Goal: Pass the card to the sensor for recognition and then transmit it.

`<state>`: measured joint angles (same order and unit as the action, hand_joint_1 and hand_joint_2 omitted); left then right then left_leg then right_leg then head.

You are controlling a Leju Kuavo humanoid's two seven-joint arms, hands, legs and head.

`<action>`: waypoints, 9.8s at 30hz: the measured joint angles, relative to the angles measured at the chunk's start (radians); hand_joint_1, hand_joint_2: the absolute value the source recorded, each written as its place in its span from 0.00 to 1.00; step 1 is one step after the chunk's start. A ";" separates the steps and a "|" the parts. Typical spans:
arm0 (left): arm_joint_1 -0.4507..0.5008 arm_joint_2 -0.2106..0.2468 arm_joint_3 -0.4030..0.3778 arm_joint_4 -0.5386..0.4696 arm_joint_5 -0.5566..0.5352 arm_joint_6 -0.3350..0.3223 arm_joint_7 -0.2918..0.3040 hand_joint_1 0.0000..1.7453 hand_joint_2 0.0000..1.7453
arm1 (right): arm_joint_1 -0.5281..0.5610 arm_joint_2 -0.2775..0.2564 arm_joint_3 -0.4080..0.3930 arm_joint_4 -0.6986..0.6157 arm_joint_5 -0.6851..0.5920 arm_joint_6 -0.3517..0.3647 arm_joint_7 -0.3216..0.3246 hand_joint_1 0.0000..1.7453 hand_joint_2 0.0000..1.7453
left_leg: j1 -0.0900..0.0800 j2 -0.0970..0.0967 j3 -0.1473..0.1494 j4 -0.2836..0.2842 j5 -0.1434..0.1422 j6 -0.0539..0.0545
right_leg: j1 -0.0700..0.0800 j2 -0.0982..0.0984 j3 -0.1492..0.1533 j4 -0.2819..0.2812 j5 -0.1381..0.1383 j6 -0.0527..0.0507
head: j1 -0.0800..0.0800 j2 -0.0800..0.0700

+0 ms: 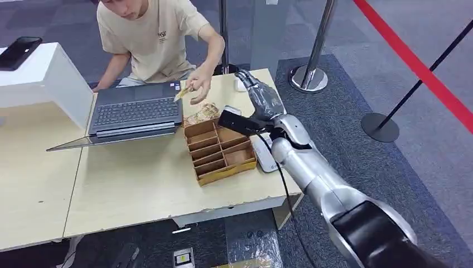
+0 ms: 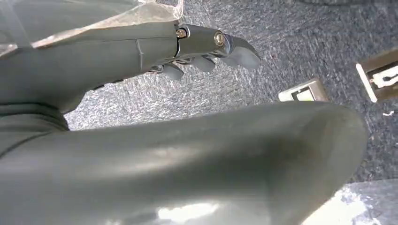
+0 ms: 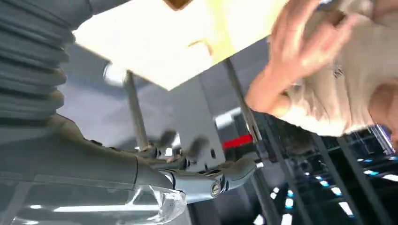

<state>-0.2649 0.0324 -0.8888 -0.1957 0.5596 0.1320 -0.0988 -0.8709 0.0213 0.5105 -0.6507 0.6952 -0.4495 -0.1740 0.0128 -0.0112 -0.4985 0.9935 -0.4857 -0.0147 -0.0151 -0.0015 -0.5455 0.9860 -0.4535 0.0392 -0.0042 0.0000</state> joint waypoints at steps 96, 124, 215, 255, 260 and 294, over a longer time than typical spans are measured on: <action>-0.022 0.003 0.002 0.000 0.003 0.007 -0.017 0.00 0.00 | 0.225 -0.016 -0.013 -0.163 0.057 -0.014 0.007 0.44 1.00 | 0.000 0.000 0.000 0.000 0.000 0.000 | 0.000 0.000 0.000 0.000 0.000 0.000 | 0.000 0.000; -0.023 0.003 0.002 0.000 0.007 0.005 -0.016 0.00 0.00 | 0.236 -0.012 -0.011 -0.151 0.054 -0.016 0.006 0.46 1.00 | 0.000 0.000 0.000 0.000 0.000 0.000 | 0.000 0.000 0.000 0.000 0.000 0.000 | 0.000 0.000; -0.042 -0.003 0.003 -0.003 -0.014 -0.020 0.019 0.00 0.00 | 0.194 0.019 0.028 0.009 0.136 -0.051 0.006 0.49 1.00 | 0.000 0.001 0.000 0.000 0.000 0.000 | 0.000 0.000 0.000 0.000 0.000 0.000 | 0.000 0.000; -0.066 -0.020 0.003 -0.005 -0.022 -0.043 0.042 0.00 0.00 | 0.186 0.003 0.053 0.041 0.283 -0.085 0.104 0.68 1.00 | 0.000 0.001 0.001 0.000 0.000 0.000 | 0.000 0.000 0.000 0.000 0.000 0.000 | 0.000 0.000; -0.066 -0.020 0.003 -0.005 -0.022 -0.043 0.043 0.00 0.00 | 0.186 0.003 0.053 0.041 0.282 -0.084 0.103 0.66 1.00 | 0.000 0.001 0.001 0.000 0.000 0.000 | 0.000 0.000 0.000 0.000 0.000 0.000 | 0.000 0.000; -0.020 -0.019 0.021 -0.008 -0.006 -0.019 -0.008 0.00 0.00 | 0.095 -0.040 -0.074 -0.288 -0.319 0.145 0.091 1.00 1.00 | 0.000 0.001 0.001 0.000 0.000 0.000 | 0.000 0.000 0.000 0.000 0.000 0.000 | 0.000 0.000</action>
<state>-0.2849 0.0134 -0.8682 -0.2033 0.5539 0.1125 -0.1068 -0.7763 -0.0183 0.4367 -0.9386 0.3760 -0.3044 -0.0831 0.0125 -0.0105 -0.4976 0.9939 -0.4854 -0.0147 -0.0154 -0.0011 -0.5454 0.9861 -0.4532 0.0390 -0.0038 0.0000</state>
